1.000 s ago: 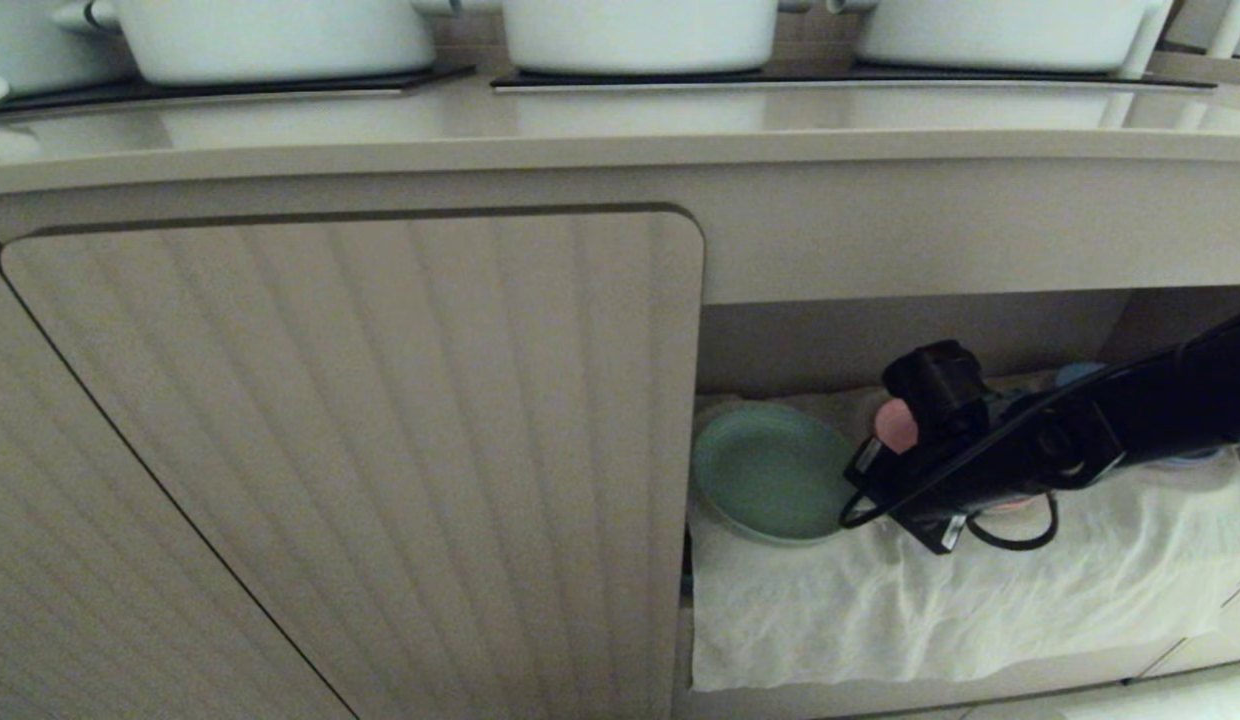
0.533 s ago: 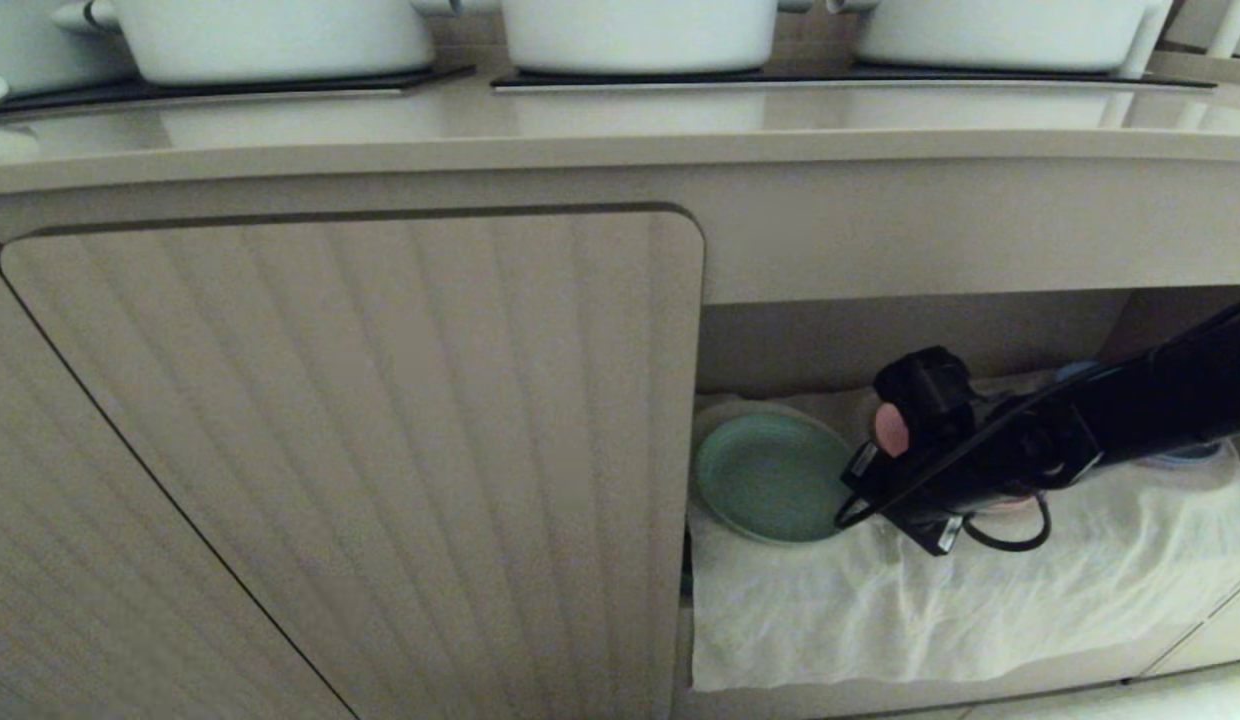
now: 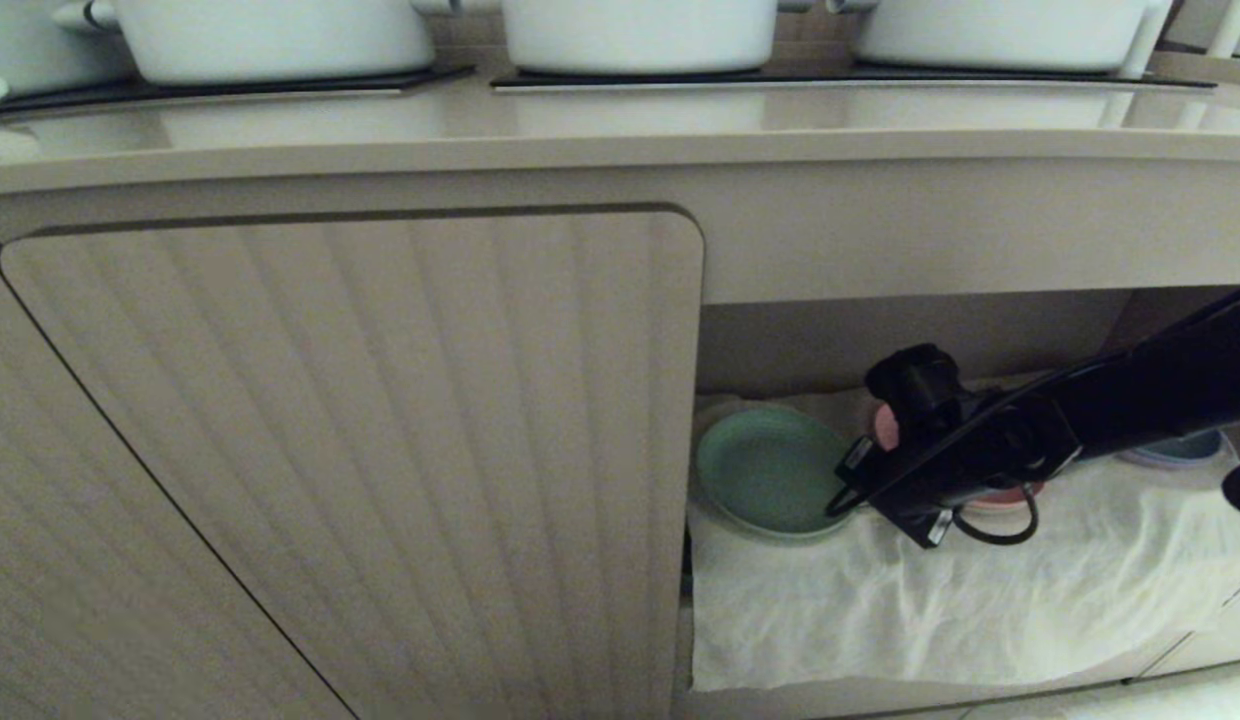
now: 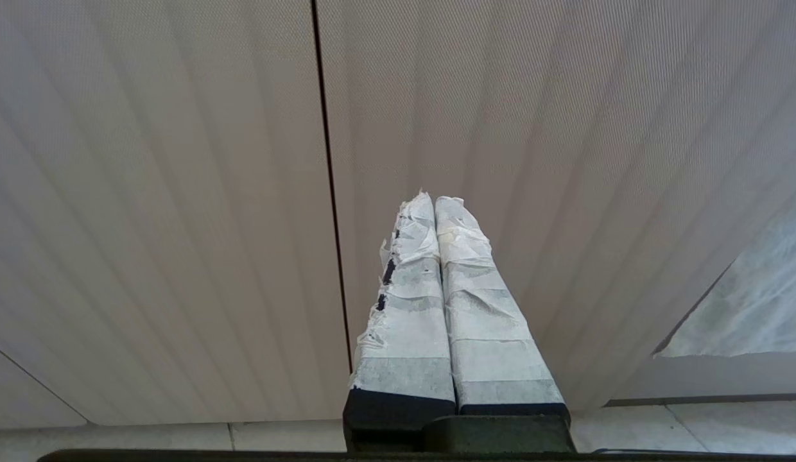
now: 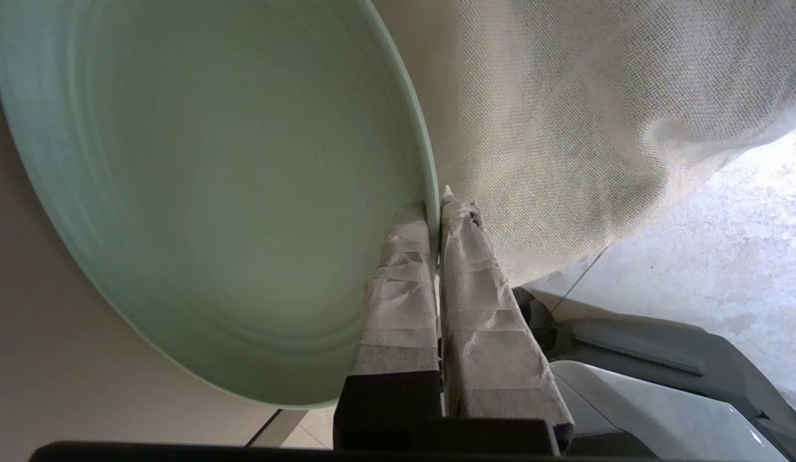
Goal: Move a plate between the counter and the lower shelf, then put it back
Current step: Put the plate in the cupboard
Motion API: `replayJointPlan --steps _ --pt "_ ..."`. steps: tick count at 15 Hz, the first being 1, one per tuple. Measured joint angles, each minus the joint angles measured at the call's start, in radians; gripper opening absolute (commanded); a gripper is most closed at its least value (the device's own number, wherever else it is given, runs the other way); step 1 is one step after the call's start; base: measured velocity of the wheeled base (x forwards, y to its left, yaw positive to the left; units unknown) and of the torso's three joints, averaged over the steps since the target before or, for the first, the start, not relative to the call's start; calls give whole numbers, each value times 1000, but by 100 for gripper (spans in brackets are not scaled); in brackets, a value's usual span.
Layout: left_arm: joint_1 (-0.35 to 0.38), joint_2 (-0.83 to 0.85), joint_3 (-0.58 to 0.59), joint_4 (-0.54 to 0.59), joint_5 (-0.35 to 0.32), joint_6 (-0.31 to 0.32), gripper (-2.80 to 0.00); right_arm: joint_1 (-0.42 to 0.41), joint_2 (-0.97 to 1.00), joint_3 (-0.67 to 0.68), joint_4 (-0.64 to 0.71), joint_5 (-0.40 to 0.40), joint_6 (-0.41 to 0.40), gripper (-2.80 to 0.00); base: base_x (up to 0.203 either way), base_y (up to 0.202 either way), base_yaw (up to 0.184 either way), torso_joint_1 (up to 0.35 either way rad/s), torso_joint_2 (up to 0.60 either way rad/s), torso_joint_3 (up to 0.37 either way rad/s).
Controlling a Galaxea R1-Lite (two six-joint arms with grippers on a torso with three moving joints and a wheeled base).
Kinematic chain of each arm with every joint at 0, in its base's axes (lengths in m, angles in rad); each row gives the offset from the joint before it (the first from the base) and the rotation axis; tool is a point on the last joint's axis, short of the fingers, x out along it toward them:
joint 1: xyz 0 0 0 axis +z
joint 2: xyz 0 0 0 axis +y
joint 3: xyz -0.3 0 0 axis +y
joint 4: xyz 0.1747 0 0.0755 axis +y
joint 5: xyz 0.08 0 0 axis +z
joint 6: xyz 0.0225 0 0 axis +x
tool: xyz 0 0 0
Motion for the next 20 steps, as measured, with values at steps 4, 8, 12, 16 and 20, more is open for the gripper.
replayJointPlan --steps 4,8,12,16,20 --pt "0 0 0 0 0 0 -280 0 4 -1 0 0 4 -280 0 0 0 0 0 0" --pt "0 0 0 0 0 0 -280 3 6 3 0 1 5 -280 0 0 0 0 0 0" --pt "0 0 0 0 0 0 -280 4 5 8 11 2 7 0 0 0 0 0 0 0" --pt "0 0 0 0 0 0 -280 9 3 10 38 1 7 0 0 0 0 0 0 0" --pt "0 0 0 0 0 0 -280 13 -7 11 62 2 6 0 0 0 0 0 0 0"
